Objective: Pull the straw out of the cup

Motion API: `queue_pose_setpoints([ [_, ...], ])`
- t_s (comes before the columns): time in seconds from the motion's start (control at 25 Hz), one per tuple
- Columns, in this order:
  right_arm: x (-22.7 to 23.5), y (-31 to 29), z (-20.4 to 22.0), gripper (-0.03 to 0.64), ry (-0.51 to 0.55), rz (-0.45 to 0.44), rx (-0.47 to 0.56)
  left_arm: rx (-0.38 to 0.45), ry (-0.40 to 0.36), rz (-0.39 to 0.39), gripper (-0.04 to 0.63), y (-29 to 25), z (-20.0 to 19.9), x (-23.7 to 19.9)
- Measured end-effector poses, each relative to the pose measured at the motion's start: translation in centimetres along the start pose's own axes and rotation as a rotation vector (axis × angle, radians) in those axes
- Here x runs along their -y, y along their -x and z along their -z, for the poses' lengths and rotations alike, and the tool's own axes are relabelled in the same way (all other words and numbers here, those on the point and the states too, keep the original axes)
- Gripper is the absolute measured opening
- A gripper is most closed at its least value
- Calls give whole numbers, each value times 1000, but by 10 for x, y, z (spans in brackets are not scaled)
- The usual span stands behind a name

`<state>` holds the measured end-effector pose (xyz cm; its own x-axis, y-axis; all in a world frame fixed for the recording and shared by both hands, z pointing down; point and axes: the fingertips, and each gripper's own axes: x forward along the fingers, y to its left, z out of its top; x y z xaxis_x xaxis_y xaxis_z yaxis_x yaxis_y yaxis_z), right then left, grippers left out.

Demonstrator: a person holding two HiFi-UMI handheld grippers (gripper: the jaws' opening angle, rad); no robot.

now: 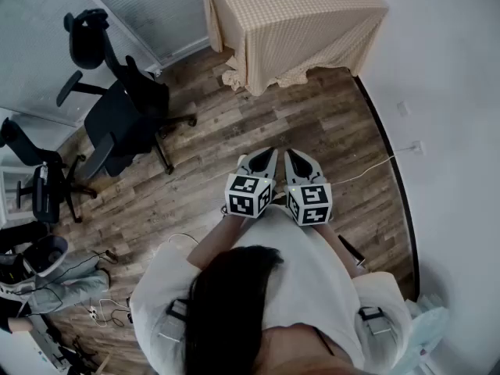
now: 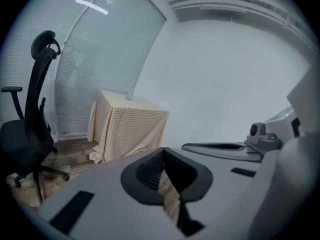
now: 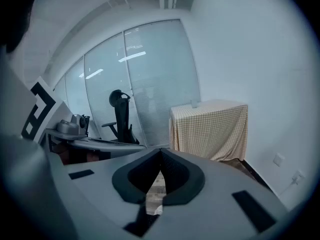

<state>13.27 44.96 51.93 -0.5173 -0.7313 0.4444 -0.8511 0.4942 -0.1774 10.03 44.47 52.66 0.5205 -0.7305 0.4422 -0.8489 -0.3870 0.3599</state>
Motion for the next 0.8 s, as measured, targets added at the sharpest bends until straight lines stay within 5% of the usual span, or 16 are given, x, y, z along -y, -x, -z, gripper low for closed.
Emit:
queue_pose_setpoints([
  [0.8,8,-104,-52,35,-67,36,25,13,-46,52,9,-48,-74,-85],
])
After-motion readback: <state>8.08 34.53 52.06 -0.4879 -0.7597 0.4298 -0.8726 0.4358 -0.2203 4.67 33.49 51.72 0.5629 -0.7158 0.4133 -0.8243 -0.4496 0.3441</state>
